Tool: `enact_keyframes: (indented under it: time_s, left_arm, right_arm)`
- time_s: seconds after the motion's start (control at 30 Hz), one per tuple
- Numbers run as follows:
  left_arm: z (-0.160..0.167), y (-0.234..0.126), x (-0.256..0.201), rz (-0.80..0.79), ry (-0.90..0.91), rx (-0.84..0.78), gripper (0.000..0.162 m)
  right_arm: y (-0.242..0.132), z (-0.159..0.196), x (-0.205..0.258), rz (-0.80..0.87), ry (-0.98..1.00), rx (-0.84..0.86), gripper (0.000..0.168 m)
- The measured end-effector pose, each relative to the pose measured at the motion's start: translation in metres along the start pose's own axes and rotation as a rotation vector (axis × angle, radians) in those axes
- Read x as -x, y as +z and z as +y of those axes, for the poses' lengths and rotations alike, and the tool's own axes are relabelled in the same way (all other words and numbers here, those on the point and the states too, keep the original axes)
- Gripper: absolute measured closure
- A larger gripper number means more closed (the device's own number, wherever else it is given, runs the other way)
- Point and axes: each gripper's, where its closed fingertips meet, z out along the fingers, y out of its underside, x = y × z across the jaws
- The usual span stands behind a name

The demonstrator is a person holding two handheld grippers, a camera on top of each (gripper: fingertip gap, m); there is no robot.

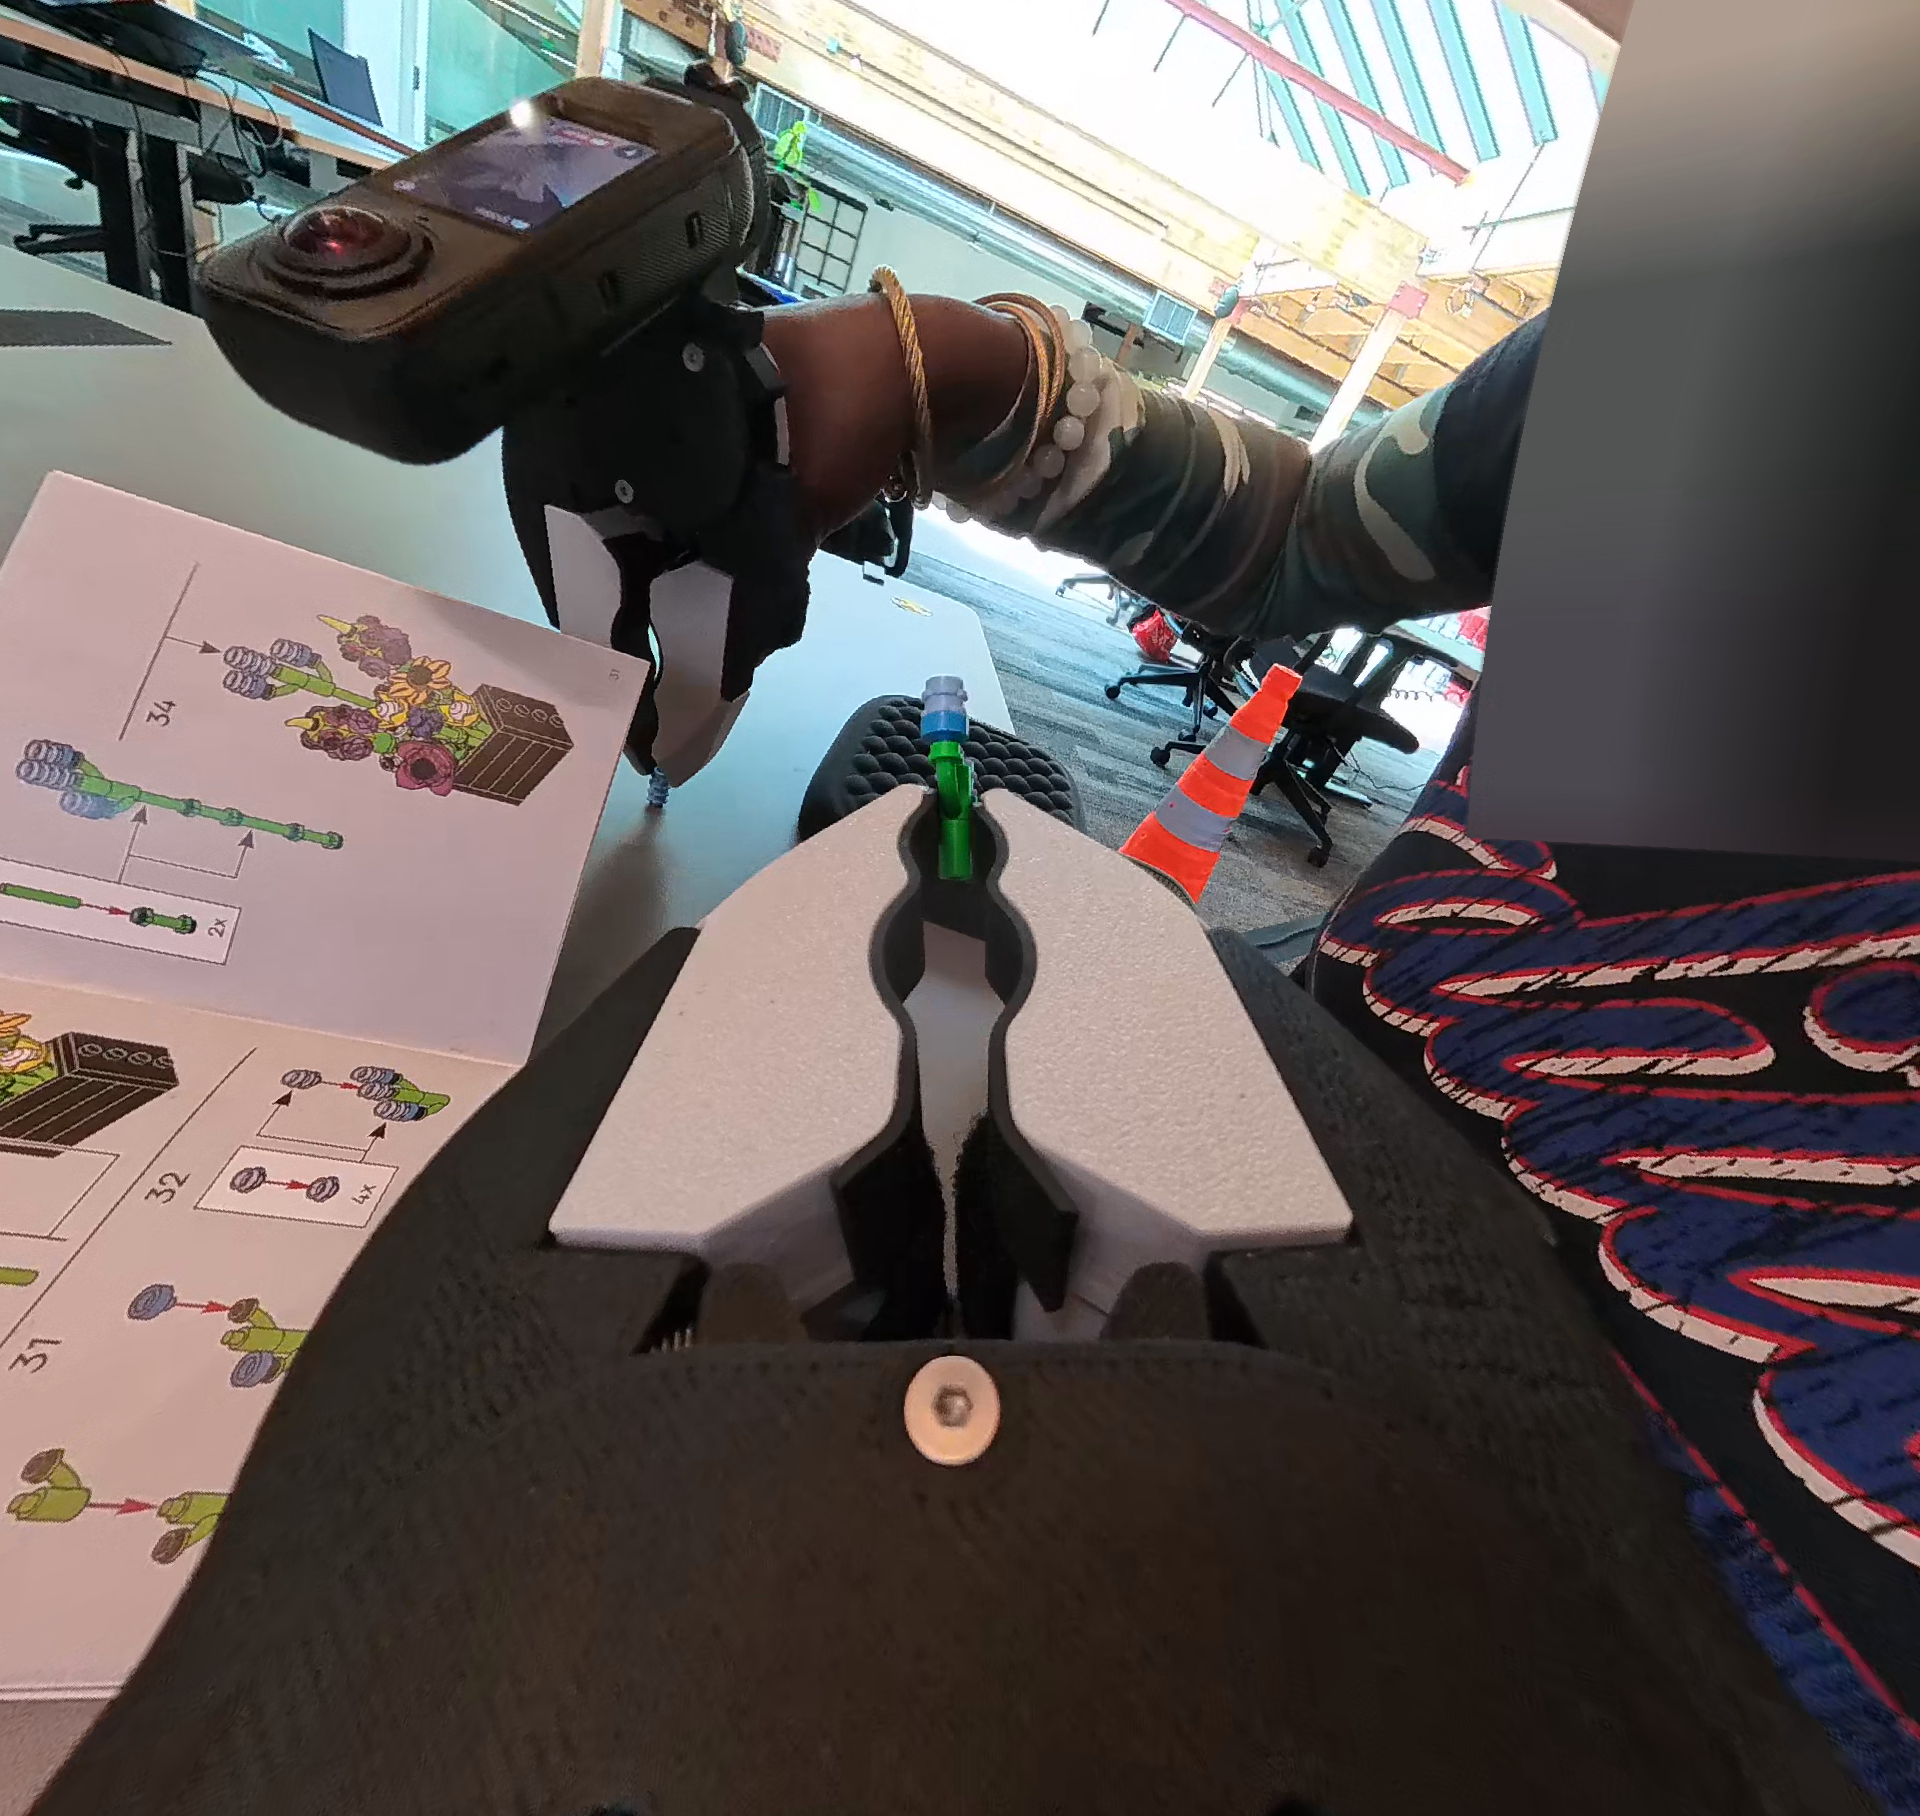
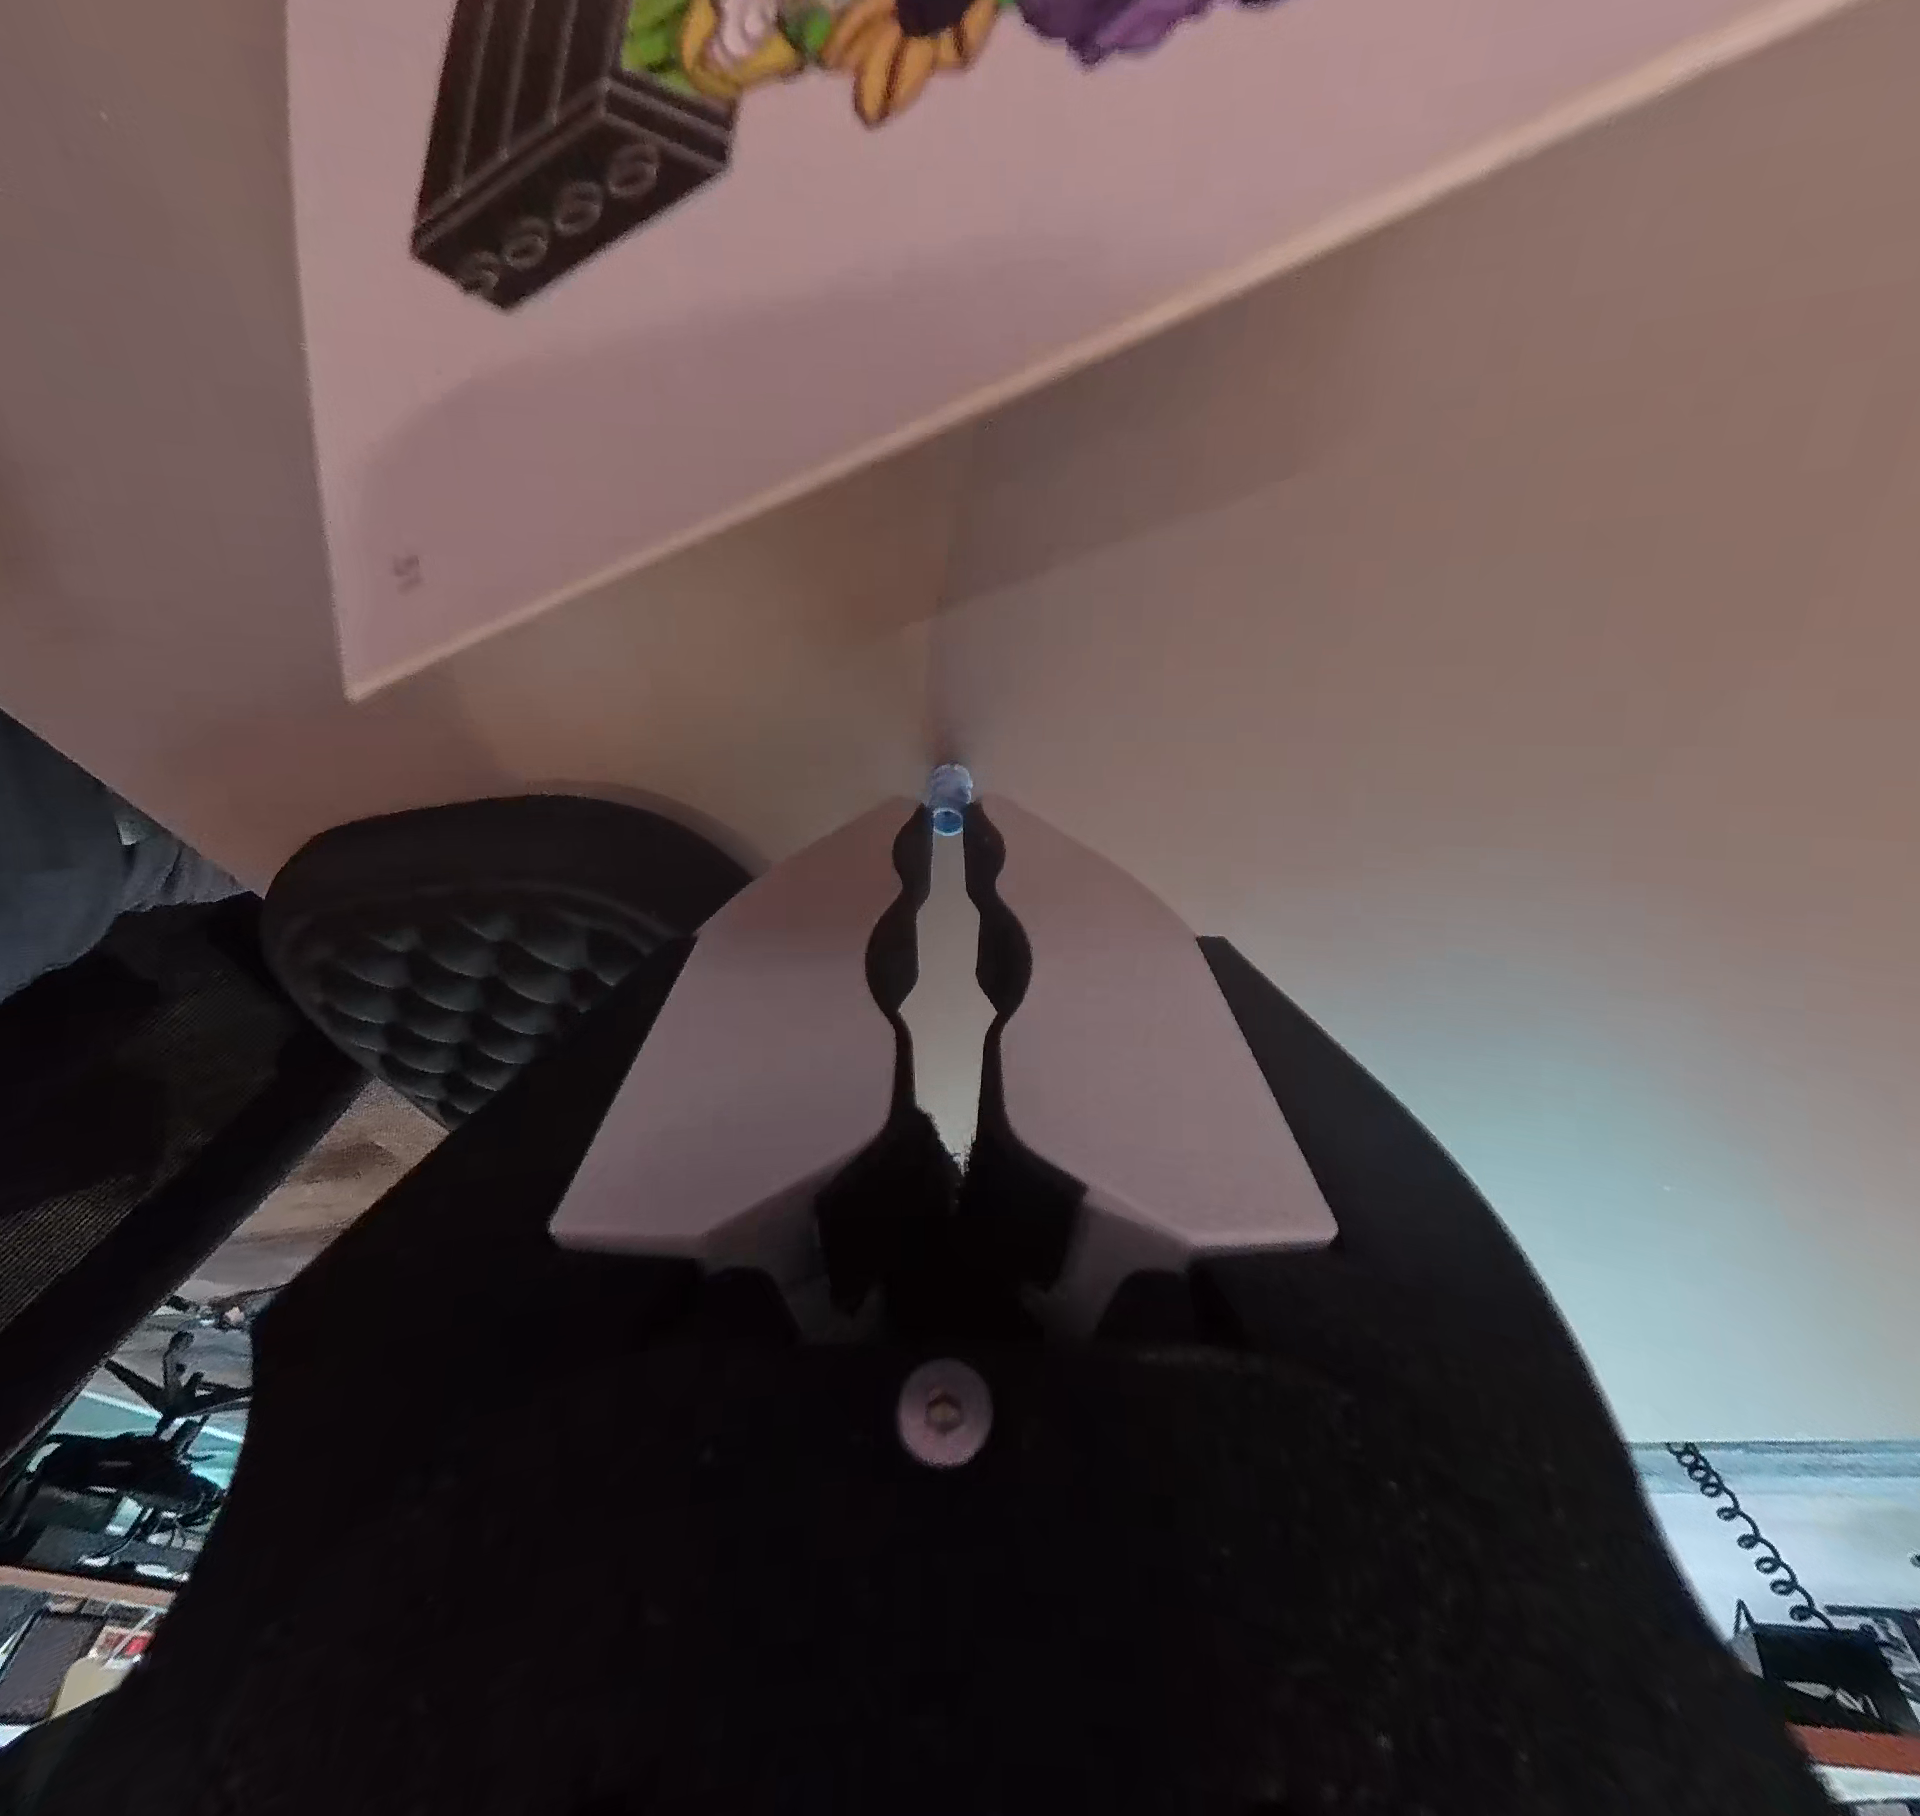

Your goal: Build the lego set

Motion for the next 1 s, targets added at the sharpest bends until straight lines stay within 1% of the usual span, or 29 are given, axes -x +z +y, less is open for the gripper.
enact_keyframes:
  time_s: [0.17,0.37,0.5,0.53,0.63,0.7,0.77,0.83,1.0]
  left_arm:
    - [0.000,-0.001,-0.001,0.005,0.004,-0.005,0.156]
    - [0.000,0.000,0.001,-0.012,0.007,-0.001,0.156]
    - [0.004,0.002,0.004,-0.039,0.004,0.029,0.156]
    - [0.005,0.002,0.004,-0.042,0.003,0.040,0.156]
    - [0.007,0.004,0.004,-0.040,-0.001,0.058,0.156]
    - [0.008,0.004,0.002,-0.019,-0.005,0.064,0.156]
    - [0.009,0.005,0.001,-0.002,-0.013,0.071,0.156]
    - [0.010,0.005,-0.002,0.012,-0.009,0.080,0.156]
    - [0.010,0.005,-0.002,0.008,0.003,0.081,0.156]
  right_arm:
    - [0.000,-0.001,0.000,0.032,-0.006,-0.036,0.162]
    - [0.000,-0.002,-0.001,0.070,-0.027,-0.154,0.162]
    - [-0.006,0.001,0.001,0.039,-0.015,-0.339,0.162]
    - [-0.016,-0.001,0.004,0.020,-0.009,-0.428,0.162]
    - [-0.065,-0.014,0.029,-0.119,-0.023,-0.761,0.162]
    - [-0.087,-0.017,0.047,-0.204,-0.051,-0.893,0.162]
    - [-0.099,-0.019,0.064,-0.284,-0.078,-0.969,0.162]
    - [-0.104,-0.023,0.075,-0.326,-0.099,-1.020,0.162]
    - [-0.118,-0.037,0.097,-0.404,-0.159,-1.090,0.162]
